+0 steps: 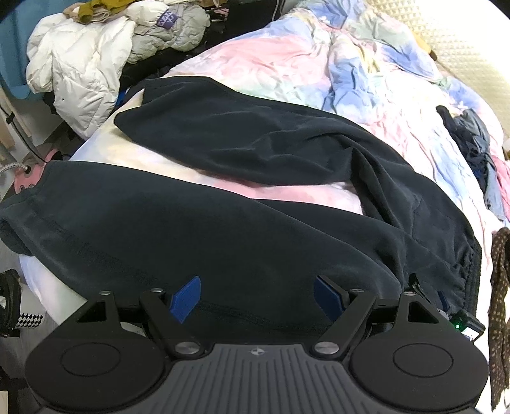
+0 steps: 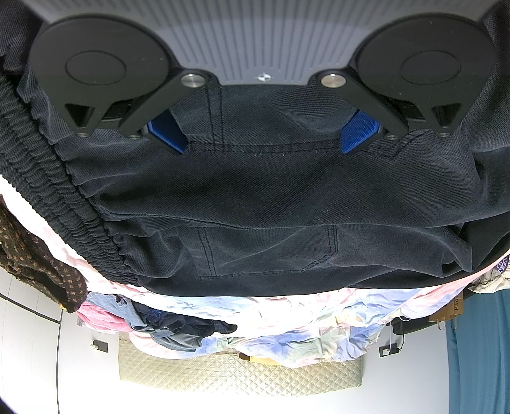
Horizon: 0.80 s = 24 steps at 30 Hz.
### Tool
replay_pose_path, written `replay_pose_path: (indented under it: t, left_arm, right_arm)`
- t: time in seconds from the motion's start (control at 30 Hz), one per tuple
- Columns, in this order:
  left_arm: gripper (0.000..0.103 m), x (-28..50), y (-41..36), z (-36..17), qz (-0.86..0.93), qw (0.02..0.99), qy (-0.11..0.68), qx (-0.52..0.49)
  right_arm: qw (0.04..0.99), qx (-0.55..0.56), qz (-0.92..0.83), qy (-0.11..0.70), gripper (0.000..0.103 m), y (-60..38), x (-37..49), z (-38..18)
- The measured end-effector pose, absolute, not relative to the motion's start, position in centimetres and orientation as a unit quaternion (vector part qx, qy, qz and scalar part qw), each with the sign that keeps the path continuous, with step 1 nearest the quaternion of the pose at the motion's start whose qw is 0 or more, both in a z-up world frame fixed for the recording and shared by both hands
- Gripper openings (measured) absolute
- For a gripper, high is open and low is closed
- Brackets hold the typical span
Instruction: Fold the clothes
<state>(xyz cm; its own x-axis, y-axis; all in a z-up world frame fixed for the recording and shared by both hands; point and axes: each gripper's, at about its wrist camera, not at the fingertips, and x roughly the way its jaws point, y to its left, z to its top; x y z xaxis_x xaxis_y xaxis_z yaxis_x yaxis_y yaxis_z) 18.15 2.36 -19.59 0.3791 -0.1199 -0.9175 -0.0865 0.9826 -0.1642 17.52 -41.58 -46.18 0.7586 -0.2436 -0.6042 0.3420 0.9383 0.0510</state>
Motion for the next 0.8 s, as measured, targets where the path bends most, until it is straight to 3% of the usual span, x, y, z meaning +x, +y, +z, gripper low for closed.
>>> replay_pose_path:
  t: [0.8]
  left_arm:
    - [0.08,21.0,9.8,-20.2,0.08,0.812,0.543,-0.198]
  right_arm:
    - [0.933,0.074,-0.16,0.314,0.103,-41.5,18.0,-46.3]
